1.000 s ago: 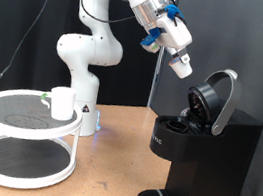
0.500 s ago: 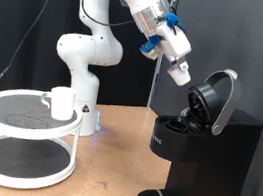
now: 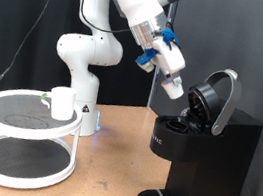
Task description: Make a cup of coffee with the keurig machine
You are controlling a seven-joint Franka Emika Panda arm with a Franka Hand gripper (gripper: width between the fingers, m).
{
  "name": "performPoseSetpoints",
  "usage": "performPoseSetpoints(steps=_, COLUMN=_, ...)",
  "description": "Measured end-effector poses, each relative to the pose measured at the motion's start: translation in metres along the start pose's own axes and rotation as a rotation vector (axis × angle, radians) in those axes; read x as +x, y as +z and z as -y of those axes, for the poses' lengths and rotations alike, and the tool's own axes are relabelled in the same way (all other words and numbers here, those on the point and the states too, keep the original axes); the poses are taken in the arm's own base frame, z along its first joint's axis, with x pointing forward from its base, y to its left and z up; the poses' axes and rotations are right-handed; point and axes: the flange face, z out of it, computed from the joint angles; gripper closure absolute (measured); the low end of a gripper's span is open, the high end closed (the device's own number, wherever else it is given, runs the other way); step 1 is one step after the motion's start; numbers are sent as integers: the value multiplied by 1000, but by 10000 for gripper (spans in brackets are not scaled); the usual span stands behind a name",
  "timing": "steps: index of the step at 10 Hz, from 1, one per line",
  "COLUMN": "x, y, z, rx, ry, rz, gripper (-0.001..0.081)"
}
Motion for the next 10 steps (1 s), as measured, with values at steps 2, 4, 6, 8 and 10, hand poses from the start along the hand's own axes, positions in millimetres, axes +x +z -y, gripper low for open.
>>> performPoseSetpoints(steps=2, x=7, y=20, z=3, rx=19, ry=3, rz=-16, gripper=424)
performPoseSetpoints(steps=4, x=11, y=39, z=3, rx=32, ry=4, rz=-32, gripper=424)
performPoseSetpoints(steps=6, x=13, y=54, z=1, rx=30, ry=-2, rz=-43, gripper=424)
performPoseSetpoints(steps=8, x=16, y=64, z=-3, rx=25, ry=-10, rz=-49, gripper=424)
performPoseSetpoints(steps=10, x=18, y=73, z=-5, rx=26, ry=-14, rz=-58, gripper=424)
